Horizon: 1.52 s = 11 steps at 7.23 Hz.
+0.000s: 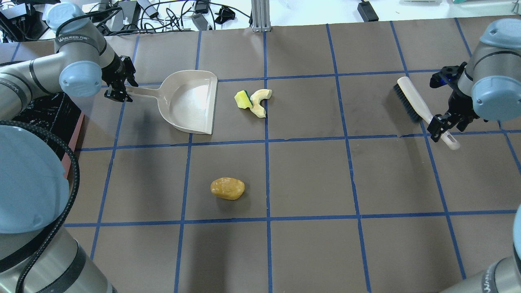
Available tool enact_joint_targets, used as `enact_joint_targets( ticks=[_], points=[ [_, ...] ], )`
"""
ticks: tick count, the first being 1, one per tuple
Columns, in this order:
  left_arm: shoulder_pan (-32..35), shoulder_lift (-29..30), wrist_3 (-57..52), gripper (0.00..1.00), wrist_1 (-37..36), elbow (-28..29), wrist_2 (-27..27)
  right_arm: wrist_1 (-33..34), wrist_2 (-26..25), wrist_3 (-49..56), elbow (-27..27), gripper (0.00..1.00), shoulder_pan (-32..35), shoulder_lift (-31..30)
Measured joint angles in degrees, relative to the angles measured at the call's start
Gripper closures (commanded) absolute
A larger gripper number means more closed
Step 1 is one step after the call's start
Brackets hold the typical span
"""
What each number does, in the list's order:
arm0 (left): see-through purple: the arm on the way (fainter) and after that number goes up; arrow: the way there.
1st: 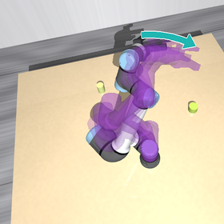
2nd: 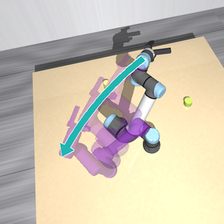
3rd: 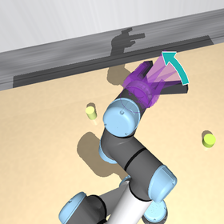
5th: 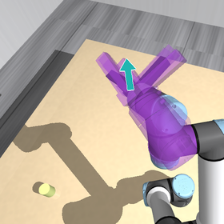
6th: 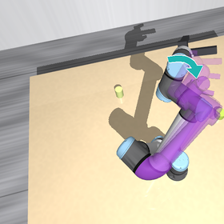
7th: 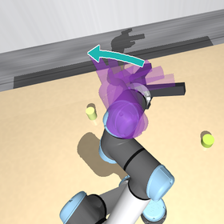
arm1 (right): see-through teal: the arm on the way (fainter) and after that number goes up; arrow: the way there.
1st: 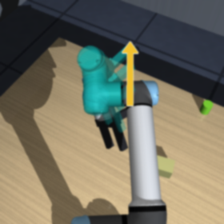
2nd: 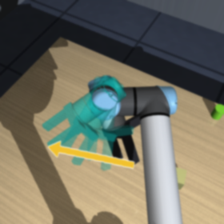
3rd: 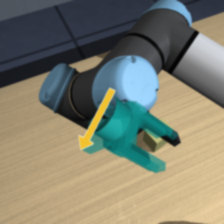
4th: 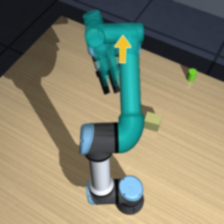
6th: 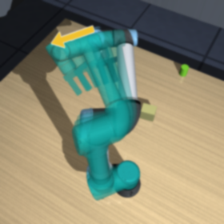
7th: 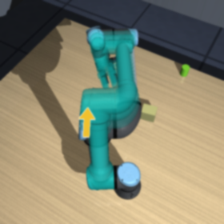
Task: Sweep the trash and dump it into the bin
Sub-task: 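Grasp the dustpan handle with the left gripper while the right gripper grasps the brush handle, then carry the brush with the right gripper toward the sponge and peel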
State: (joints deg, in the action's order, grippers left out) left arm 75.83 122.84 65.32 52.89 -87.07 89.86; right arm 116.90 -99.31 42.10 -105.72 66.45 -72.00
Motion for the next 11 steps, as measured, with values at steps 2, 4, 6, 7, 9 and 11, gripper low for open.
enact_joint_targets(
  ticks=[2, 4, 6, 7, 9, 11],
  points=[
    [0.2, -0.5, 0.9, 1.00, -1.1, -0.1, -0.5, 0.0, -0.1, 0.0, -0.2, 0.36, 0.0, 0.0],
    [1.8, -1.3, 1.6, 1.00, -3.1, -0.3, -0.9, 0.0, -0.2, 0.0, -0.3, 0.73, 0.0, 0.1],
    [4.6, -1.7, 2.1, 1.00, -4.0, -0.5, -0.5, 0.0, -0.5, -0.1, -0.3, 1.00, 0.0, 0.5],
    [6.4, -1.8, 2.0, 1.00, -2.8, -0.4, 1.9, 0.0, -0.9, -0.2, -0.2, 1.00, 0.0, 0.7],
    [8.3, -1.8, 1.5, 1.00, -1.6, -0.2, 6.8, -0.1, -1.5, -0.6, 0.2, 1.00, 0.1, 0.5],
    [8.7, -1.7, 1.9, 1.00, -0.7, -0.2, 9.2, -2.7, -2.4, -5.3, 1.8, 1.00, 0.6, -1.2]
  ],
)
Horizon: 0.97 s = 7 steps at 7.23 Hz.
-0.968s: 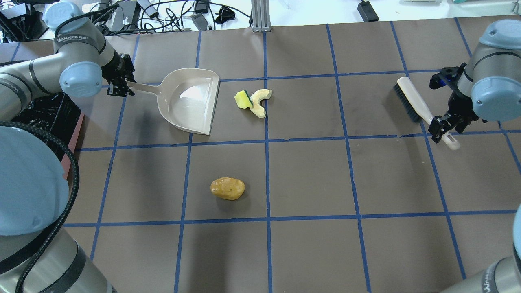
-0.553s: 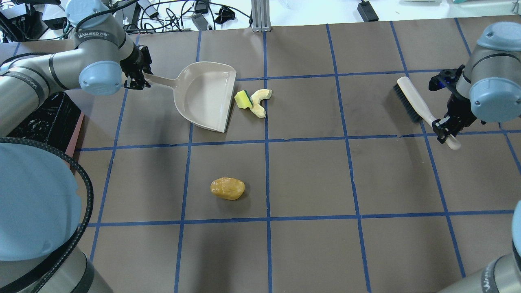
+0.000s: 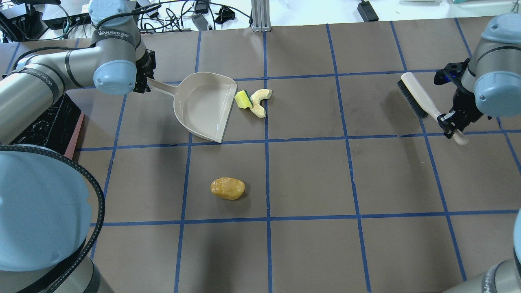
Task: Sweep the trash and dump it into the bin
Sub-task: 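Carry the brush with the right gripper toward the sponge and peel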
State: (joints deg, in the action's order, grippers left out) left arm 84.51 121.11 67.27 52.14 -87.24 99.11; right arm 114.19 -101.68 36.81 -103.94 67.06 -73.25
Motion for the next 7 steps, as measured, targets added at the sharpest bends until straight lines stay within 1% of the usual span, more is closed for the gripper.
enact_joint_targets(
  ticks=[1, 2, 4, 5, 6, 7],
  points=[
    [0.2, 0.1, 0.5, 1.00, 0.2, 0.1, 0.5, -3.0, 0.3, -5.7, 1.2, 1.00, 1.7, -0.9],
    [0.3, 0.2, 1.7, 1.00, 0.2, 0.1, 0.7, -5.1, 0.4, -12.8, 2.2, 1.00, 5.1, -1.5],
    [0.5, 0.8, 4.9, 1.00, 0.0, 0.1, 0.7, -7.0, 1.1, -26.5, 2.8, 1.00, 14.4, -1.8],
    [0.5, 0.9, 5.8, 1.00, -0.2, 0.2, 0.7, -7.6, 2.5, -31.9, 2.8, 1.00, 18.9, -1.7],
    [0.6, 0.9, 6.4, 1.00, -0.2, 0.2, 0.7, -8.1, 5.3, -36.8, 2.8, 1.00, 22.7, -1.5],
    [0.6, 1.0, 6.9, 1.00, -0.3, 0.2, 0.7, -8.1, 9.3, -41.1, 2.8, 1.00, 25.6, -1.2]
  ],
)
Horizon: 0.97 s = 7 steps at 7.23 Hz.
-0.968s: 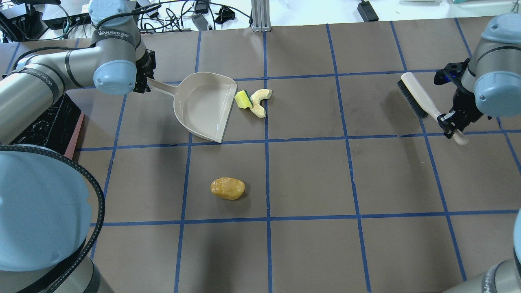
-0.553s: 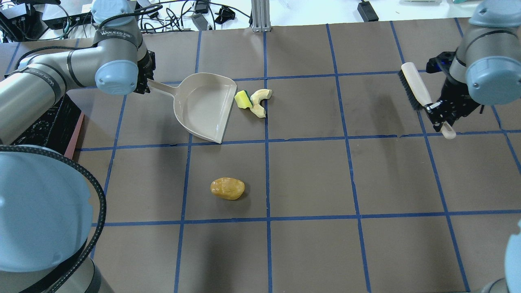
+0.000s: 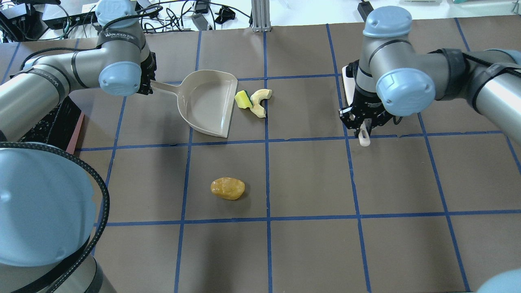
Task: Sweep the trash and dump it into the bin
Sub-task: 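Carry the brush with the right gripper toward the sponge and peel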
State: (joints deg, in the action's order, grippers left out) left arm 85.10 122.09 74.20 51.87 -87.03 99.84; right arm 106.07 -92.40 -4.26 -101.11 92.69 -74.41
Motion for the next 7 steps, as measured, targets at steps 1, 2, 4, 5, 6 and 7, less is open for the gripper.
enact_joint_targets(
  ticks=[1, 2, 4, 5, 6, 7],
  points=[
    [0.0, 0.0, 0.6, 1.00, 0.0, 0.0, 0.0, 0.3, 4.2, -3.1, 0.1, 1.00, 2.2, 0.4],
    [0.0, 0.1, 0.9, 1.00, 0.0, 0.0, 0.0, 0.7, 7.3, -4.8, 0.3, 1.00, 3.7, 1.0],
    [0.1, 0.1, 1.1, 1.00, 0.0, 0.0, 0.0, 2.1, 11.6, -6.2, 1.7, 1.00, 6.0, 2.4],
    [0.1, 0.2, 1.3, 1.00, 0.0, 0.0, 0.0, 2.6, 12.9, -6.4, 2.6, 1.00, 7.3, 3.4],
    [0.1, 0.2, 1.5, 1.00, -0.1, 0.0, 0.0, 3.1, 13.5, -6.5, 3.3, 1.00, 8.5, 4.6],
    [0.1, 0.2, 1.8, 1.00, -0.1, 0.0, -0.1, 3.5, 13.7, -6.6, 3.9, 1.00, 9.4, 5.7]
  ],
)
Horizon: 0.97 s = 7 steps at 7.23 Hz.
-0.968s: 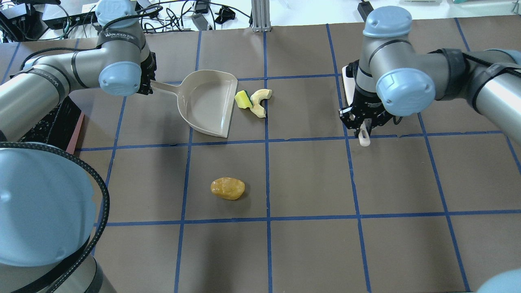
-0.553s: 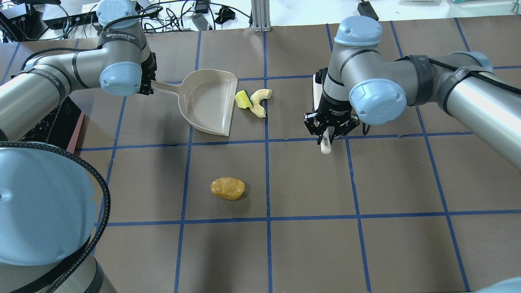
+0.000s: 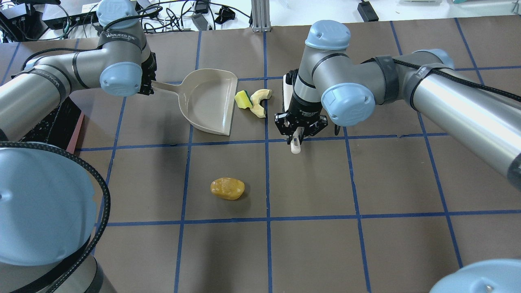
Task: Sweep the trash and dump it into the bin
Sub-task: 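Carry the brush with the right gripper toward the sponge and peel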
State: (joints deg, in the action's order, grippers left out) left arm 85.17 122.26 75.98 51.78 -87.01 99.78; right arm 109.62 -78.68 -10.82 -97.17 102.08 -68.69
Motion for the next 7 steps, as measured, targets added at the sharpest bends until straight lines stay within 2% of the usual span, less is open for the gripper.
enact_joint_targets(
  ticks=[3, 7],
  points=[
    [0.0, 0.0, 0.3, 1.00, 0.0, 0.0, 0.0, 1.8, 1.9, -0.5, 3.7, 1.00, 2.7, 3.5],
    [0.0, 0.1, 0.4, 1.00, 0.0, 0.0, -0.1, 2.9, 3.1, -3.5, 11.7, 1.00, 11.2, 7.8]
  ],
)
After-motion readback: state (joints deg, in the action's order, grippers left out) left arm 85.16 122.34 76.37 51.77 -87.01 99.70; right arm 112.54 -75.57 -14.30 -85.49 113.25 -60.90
